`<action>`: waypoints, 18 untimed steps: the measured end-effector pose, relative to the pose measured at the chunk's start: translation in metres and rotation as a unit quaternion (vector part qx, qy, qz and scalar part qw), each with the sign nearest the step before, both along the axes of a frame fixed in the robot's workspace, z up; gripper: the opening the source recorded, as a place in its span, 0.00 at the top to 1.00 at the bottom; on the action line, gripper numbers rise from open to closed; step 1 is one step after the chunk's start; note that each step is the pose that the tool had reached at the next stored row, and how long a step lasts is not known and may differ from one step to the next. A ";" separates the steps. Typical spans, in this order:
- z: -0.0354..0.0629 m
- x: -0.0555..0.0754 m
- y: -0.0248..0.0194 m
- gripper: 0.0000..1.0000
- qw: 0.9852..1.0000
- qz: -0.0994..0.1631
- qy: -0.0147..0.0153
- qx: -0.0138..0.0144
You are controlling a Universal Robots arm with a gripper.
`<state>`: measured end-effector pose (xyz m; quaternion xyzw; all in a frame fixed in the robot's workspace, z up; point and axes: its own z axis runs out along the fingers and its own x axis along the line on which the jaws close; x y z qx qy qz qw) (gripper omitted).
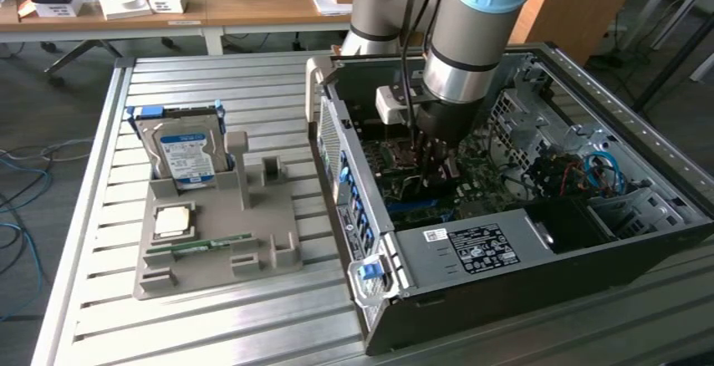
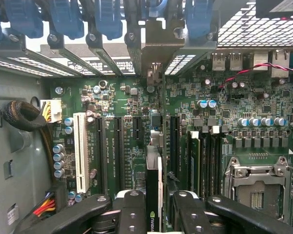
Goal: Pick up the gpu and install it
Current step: 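Insert the gpu into the slot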
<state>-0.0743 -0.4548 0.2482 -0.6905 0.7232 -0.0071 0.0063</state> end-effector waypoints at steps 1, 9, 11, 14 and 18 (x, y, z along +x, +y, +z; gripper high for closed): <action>0.0000 0.000 0.0000 0.74 1.000 0.000 0.000 0.000; 0.0000 0.000 0.0000 0.74 1.000 0.001 -0.001 0.000; 0.0000 0.000 0.0000 0.74 1.000 0.002 -0.001 0.000; 0.0000 0.000 0.0000 0.74 1.000 0.005 -0.001 0.000; 0.0000 0.000 0.0000 0.74 1.000 0.010 -0.001 0.000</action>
